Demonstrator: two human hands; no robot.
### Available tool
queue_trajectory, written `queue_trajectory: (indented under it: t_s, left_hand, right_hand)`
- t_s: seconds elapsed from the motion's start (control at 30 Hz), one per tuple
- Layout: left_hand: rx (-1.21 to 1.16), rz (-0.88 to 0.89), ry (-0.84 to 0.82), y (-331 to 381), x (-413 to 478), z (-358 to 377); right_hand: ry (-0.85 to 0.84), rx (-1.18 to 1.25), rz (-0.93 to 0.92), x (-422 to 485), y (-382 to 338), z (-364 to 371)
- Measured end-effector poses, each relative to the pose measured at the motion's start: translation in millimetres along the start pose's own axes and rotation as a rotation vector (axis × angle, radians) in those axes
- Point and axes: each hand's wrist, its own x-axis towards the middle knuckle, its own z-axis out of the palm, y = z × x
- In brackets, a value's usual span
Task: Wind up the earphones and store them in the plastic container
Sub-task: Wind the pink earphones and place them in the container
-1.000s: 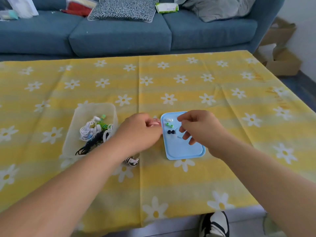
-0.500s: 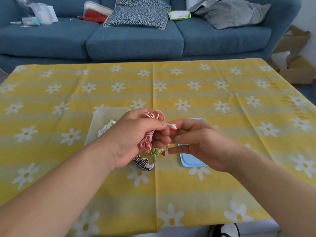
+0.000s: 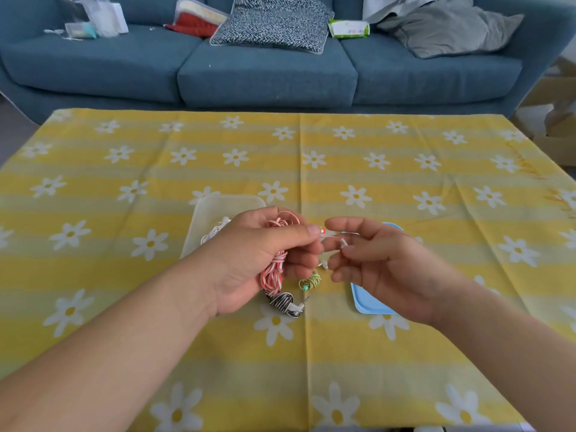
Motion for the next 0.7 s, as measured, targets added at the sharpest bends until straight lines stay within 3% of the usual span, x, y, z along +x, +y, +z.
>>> queue_trajectory:
  t_s: [0.2,0.37,0.57,0.7]
  left_hand:
    - [-0.066,0.027,0.056,0,8,-1]
    - [-0.159,-0.005,0.020,-2,11,-1]
    - [-0.105,-0.009,0.009,-7,12,2]
    - [-0.100,-0.011,0.031,-10,12,4]
  right_hand:
    - [0.086,0.106,-0.045,3,-1,0]
    - [0.076,0.023,-0.049,1,-2,3]
    - [0.065,-0.016,-0.072,-1,-2,5]
    - [0.153,-0.054,-0.088,-3,-2,5]
